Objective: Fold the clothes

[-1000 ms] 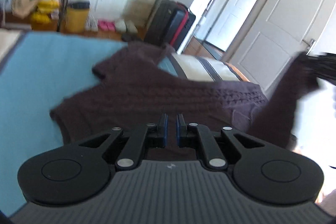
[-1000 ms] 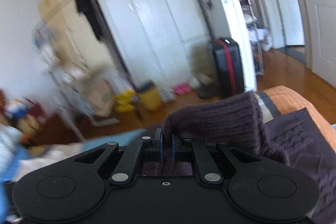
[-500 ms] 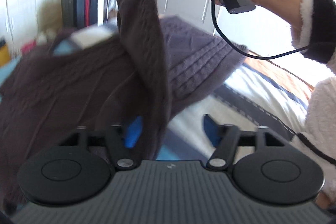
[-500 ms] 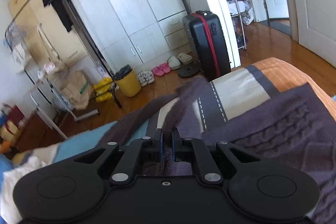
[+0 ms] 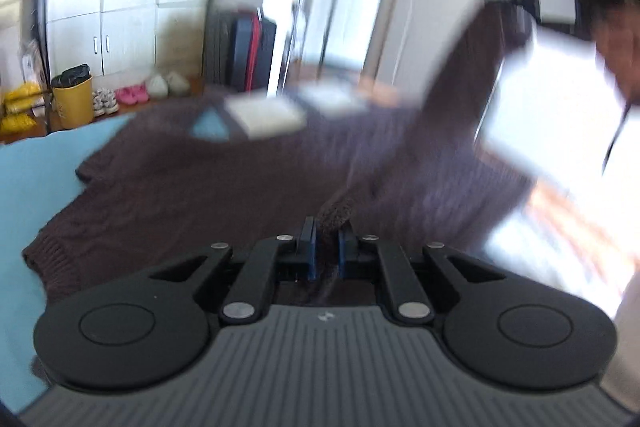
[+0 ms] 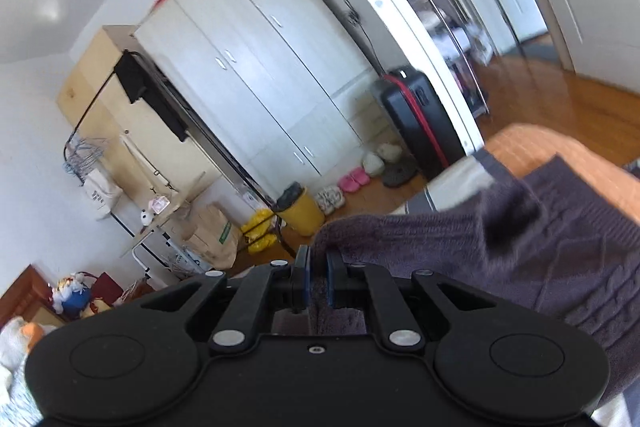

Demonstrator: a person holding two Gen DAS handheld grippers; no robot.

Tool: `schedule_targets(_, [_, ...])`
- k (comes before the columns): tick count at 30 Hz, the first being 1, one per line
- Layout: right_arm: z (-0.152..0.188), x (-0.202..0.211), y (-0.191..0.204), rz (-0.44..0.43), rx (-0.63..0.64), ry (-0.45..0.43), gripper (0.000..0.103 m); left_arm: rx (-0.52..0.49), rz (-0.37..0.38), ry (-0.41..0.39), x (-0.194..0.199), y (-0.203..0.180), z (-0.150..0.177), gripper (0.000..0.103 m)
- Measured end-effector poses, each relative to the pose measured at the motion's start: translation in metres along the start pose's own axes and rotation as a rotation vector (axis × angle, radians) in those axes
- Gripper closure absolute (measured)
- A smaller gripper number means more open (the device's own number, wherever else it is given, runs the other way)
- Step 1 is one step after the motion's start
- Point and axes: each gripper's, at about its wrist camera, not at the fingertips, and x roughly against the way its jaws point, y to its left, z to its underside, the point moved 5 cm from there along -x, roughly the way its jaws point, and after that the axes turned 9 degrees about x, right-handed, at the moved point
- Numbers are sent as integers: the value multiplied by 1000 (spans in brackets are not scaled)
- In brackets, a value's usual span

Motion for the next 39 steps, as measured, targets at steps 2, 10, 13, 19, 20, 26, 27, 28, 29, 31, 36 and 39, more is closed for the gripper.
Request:
schedule_targets(2, [-6, -4, 7, 26, 42, 0, 93, 90, 19, -61, 8, 15, -14, 94])
schedule_targets(10, [25, -150, -25, 327, 323, 198, 87, 417, -97, -3, -29, 119, -30, 90])
schedule_targets(13, [63, -177, -16, 380, 425, 259, 87, 455, -117, 42, -31, 141, -28, 76])
schedule_targets(19, [152, -150, 41, -132, 315, 372, 51, 660, 107, 178, -30, 155, -27, 58])
schedule_targets(20, [167, -146, 48, -218, 319, 433, 51, 653, 121, 204, -33, 152, -25, 56])
schedule_targets(26, [229, -152, 66, -393, 408, 601, 40, 430, -12, 288, -38, 132, -9, 39])
schedule_targets(27, [238, -154, 68, -413, 425, 623, 40, 445, 10, 298, -40, 131, -8, 39])
schedule_targets(28, [247, -155, 70, -433, 437, 642, 39, 459, 32, 307, -42, 131, -7, 41])
schedule_targets(29, [251, -155, 72, -457, 404, 631, 37, 474, 53, 316, -44, 130, -6, 48])
schedule_targets(31, [256, -155, 77, -544, 312, 614, 38, 501, 76, 312, -43, 133, -6, 95])
schedule_targets(36, [263, -122, 115, -781, 332, 651, 55, 607, 205, 205, -3, 142, -13, 95])
schedule_targets(39, [255, -125, 115, -676, 430, 568, 54, 579, 196, 235, -8, 134, -10, 95])
